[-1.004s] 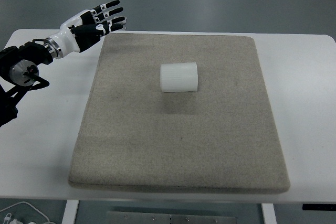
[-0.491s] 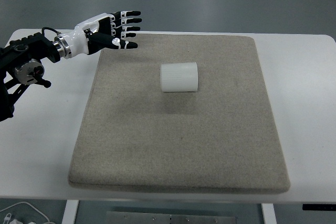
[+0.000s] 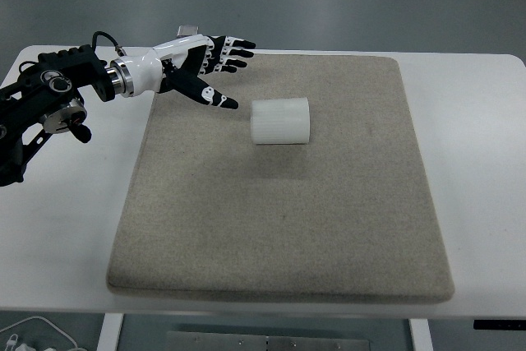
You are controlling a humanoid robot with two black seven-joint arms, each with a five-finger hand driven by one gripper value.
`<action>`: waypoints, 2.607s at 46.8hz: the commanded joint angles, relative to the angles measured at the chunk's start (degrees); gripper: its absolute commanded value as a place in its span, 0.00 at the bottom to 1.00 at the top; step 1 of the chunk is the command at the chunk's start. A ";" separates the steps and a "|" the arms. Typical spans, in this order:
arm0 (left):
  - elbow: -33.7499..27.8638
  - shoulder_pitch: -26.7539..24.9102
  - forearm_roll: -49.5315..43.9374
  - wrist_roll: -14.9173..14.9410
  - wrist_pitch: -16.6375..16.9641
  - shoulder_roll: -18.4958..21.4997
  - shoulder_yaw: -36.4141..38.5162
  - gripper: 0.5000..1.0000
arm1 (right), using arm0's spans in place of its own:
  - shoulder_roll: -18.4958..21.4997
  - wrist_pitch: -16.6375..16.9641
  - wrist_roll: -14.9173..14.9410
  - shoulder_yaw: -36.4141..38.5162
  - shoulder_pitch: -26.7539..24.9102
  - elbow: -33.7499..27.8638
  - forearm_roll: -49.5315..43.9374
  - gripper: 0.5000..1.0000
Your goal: Upright white cup
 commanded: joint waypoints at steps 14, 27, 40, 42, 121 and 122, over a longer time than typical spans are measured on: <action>-1.78 -0.49 14.19 3.14 5.74 -2.77 1.31 0.98 | 0.00 0.00 0.00 0.00 0.00 -0.02 0.00 0.86; -2.66 -2.77 16.29 7.10 5.91 -5.49 2.19 0.98 | 0.00 0.00 0.00 -0.08 0.00 -0.02 0.00 0.86; -2.04 -4.27 23.15 7.45 8.11 -9.36 5.35 0.98 | 0.00 0.00 0.00 0.00 0.00 -0.02 0.00 0.86; -1.96 -4.18 24.11 7.45 8.81 -9.71 5.53 0.98 | 0.00 0.00 0.00 0.00 0.00 -0.02 0.00 0.86; 0.51 -3.12 30.71 7.45 15.76 -13.23 8.78 0.06 | 0.00 0.00 0.00 0.00 0.00 -0.02 0.00 0.86; 0.51 -3.12 30.62 7.45 15.76 -13.23 8.78 0.00 | 0.00 0.00 0.00 0.00 0.00 -0.02 0.00 0.86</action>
